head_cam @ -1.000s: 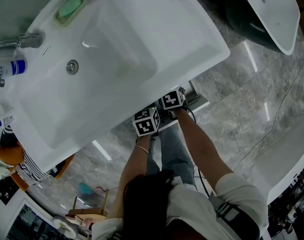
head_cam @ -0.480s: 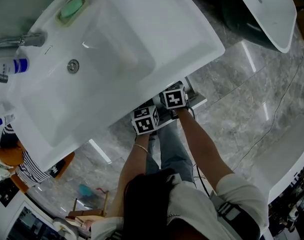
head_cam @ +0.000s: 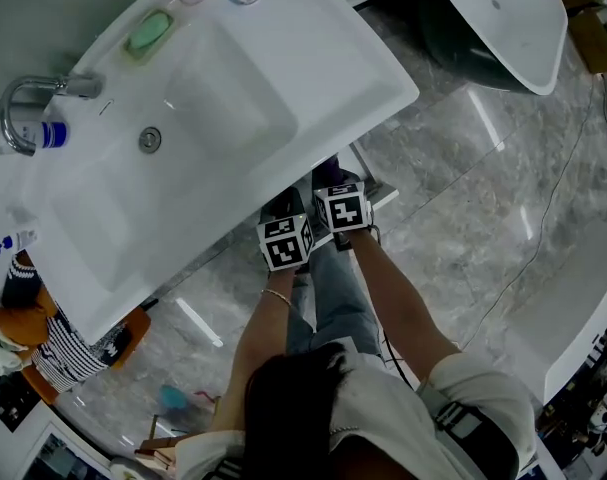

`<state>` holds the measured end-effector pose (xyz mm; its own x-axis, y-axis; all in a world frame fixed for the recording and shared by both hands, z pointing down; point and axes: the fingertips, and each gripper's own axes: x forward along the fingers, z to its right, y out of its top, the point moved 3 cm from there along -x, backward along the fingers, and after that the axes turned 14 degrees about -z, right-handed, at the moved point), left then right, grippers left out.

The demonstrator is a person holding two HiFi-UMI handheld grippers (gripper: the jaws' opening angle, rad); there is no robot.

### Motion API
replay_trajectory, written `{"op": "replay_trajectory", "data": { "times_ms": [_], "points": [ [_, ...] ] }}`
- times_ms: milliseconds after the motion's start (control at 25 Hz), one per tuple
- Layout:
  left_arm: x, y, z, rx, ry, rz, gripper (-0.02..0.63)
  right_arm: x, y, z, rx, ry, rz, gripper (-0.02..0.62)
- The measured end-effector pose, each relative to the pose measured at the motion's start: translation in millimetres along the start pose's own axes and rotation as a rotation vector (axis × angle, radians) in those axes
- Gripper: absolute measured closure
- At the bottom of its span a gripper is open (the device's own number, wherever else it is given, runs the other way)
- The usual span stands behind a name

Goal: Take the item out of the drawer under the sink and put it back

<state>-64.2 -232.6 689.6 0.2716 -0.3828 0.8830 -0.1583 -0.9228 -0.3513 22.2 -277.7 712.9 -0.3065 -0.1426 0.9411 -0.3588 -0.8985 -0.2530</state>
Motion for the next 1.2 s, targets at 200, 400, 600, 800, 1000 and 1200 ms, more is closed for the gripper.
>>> {"op": "replay_trajectory", "data": {
  "times_ms": [200, 400, 600, 800, 1000, 1200],
  "points": [
    [-24, -2, 5, 0.029, -0.009, 0.020, 0.601, -32, -6, -11, 0.007, 0.003, 0.045, 0.511],
    [-51, 1, 13, 0.073, -0.038, 0.052, 0.601, -66, -10, -20, -0.001, -0.020, 0.107, 0.511],
    [-81, 5, 20, 0.109, -0.054, 0.098, 0.601, -100, -13, -30, 0.018, -0.042, 0.168, 0.511],
    [-110, 5, 30, 0.131, -0.081, 0.152, 0.601, -133, -16, -44, 0.019, -0.067, 0.251, 0.511],
    [-143, 14, 38, 0.159, -0.111, 0.230, 0.601, -170, -14, -63, 0.008, -0.069, 0.338, 0.511],
    [-182, 28, 43, 0.185, -0.114, 0.326, 0.601, -212, -11, -81, -0.039, -0.087, 0.450, 0.511]
  ]
}}
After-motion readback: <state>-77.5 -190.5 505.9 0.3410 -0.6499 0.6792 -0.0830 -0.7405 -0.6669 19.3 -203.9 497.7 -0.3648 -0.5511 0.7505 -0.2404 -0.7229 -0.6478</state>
